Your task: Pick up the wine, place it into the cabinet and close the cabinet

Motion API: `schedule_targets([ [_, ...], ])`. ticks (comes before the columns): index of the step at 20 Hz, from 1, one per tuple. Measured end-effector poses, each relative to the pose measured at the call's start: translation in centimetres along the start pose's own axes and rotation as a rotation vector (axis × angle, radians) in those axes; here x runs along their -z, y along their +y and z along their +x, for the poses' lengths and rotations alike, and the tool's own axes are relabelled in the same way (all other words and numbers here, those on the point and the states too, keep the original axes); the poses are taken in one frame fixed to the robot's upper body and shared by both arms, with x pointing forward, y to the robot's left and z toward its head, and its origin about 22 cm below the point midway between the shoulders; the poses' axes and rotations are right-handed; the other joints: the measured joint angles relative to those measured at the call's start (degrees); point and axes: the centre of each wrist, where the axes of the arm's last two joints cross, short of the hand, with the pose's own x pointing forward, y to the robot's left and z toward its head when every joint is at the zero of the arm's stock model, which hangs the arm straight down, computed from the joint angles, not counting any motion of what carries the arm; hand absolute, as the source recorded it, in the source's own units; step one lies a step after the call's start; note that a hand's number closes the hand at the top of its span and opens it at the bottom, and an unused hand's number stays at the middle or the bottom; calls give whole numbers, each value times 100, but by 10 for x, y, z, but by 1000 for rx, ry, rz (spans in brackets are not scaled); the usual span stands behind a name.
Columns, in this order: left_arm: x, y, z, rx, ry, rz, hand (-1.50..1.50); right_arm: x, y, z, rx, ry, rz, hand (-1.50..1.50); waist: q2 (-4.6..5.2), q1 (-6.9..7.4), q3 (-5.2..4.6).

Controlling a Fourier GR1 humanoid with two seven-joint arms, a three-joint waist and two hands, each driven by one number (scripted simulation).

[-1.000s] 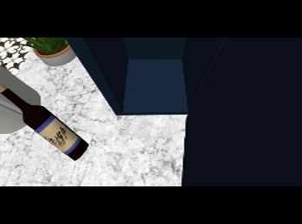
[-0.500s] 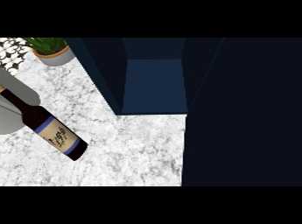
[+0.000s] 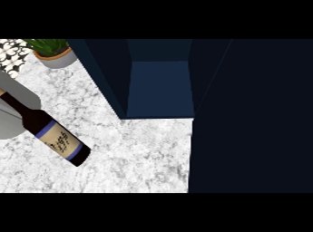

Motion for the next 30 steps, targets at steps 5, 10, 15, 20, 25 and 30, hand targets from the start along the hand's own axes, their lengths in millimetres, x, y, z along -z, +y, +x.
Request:
schedule_targets([
  [5, 12, 20, -34, 51, -8, 72, -150, -2, -5, -1, -13, -8, -8, -150, 5, -2, 0],
  [10, 17, 35, -76, 85, -3, 119, -150, -9, -5, -5, -7, -8, 0, -150, 0, -6, 1],
  [15, 17, 48, -105, 86, 45, 115, -150, -9, -8, -6, -7, -5, -6, -150, 0, 27, 0],
  [20, 20, 50, -135, 73, 86, 99, -150, -11, -10, -6, -12, 0, -2, -150, 1, 29, 0],
  [25, 18, 60, -167, 17, 126, 48, -150, -9, -12, -6, -13, -3, 2, -150, 2, 33, -3],
  [30, 13, 68, -194, -35, 152, 11, -150, -10, -11, -7, -2, -8, 6, -150, 0, 31, -2],
])
